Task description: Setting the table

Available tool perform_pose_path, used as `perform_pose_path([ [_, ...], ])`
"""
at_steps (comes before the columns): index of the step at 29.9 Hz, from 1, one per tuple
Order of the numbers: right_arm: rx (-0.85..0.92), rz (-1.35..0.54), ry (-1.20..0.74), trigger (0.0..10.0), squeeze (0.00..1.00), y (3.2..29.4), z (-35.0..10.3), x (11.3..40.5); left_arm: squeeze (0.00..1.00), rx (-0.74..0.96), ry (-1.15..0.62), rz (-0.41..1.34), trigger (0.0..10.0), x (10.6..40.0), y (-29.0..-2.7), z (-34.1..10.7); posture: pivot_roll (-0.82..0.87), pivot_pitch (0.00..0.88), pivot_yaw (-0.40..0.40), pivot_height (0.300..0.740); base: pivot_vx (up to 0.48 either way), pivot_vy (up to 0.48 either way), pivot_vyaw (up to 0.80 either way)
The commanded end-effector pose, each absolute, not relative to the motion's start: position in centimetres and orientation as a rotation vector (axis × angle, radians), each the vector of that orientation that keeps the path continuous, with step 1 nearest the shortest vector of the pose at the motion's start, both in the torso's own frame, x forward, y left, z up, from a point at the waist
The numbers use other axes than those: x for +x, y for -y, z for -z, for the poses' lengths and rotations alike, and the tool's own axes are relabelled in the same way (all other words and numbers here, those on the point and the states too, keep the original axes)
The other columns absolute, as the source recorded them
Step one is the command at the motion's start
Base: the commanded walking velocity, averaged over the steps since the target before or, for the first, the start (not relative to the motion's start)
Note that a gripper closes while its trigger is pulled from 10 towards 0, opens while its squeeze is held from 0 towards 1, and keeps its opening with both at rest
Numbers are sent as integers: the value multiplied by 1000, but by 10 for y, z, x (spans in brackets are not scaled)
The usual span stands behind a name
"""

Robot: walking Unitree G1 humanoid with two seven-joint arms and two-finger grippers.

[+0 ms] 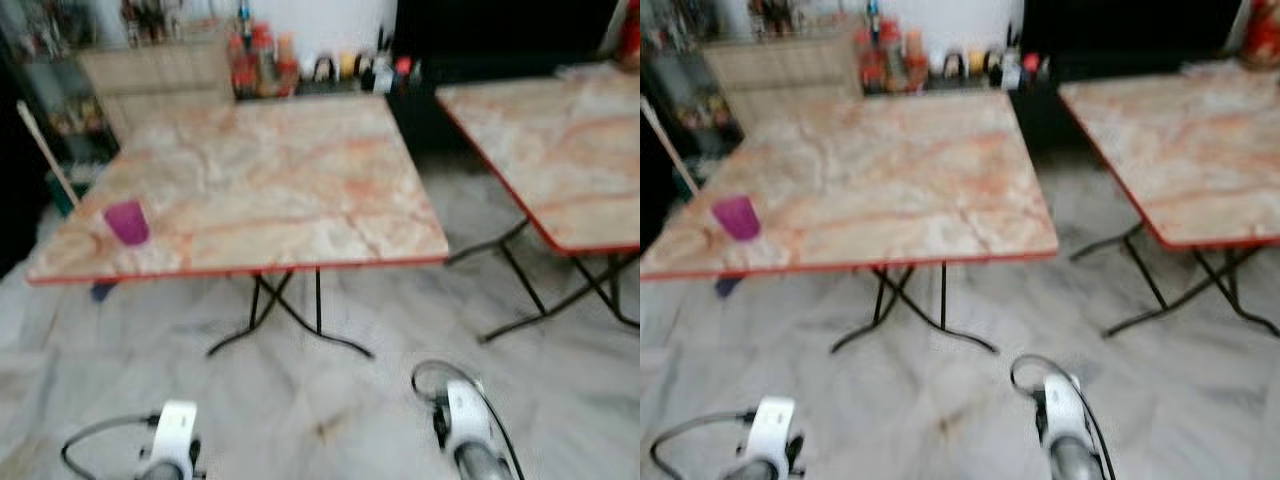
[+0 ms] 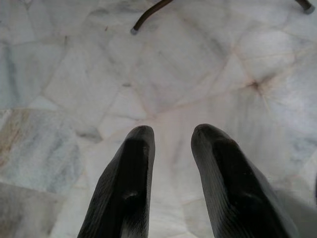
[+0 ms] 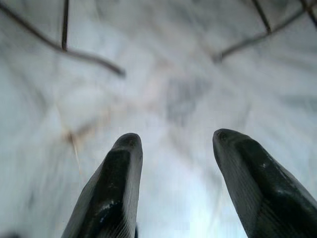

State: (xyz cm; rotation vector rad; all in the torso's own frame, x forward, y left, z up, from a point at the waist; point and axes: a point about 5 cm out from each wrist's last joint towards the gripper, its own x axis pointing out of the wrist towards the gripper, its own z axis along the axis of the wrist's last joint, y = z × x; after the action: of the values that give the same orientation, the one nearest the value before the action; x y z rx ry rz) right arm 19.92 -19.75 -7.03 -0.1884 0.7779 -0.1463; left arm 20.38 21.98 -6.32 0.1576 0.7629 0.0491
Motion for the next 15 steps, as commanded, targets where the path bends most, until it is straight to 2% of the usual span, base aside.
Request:
perform_pose_path([
  [1,-159,127,-777,10000,0,187,70,203,0,173,-766,-72,10000,202,-228,62,53,25,26,740,0,409,0],
  [5,-145,127,-839,10000,0,188,80,185,0,170,-768,-80,10000,200,-229,63,51,26,27,740,0,405,0],
  [13,-134,122,-834,10000,0,185,80,185,0,179,-765,-70,10000,201,-230,62,45,28,36,740,0,383,0],
  [15,-126,119,-831,10000,0,184,79,186,0,185,-763,-70,10000,202,-231,62,47,30,37,740,0,150,0],
])
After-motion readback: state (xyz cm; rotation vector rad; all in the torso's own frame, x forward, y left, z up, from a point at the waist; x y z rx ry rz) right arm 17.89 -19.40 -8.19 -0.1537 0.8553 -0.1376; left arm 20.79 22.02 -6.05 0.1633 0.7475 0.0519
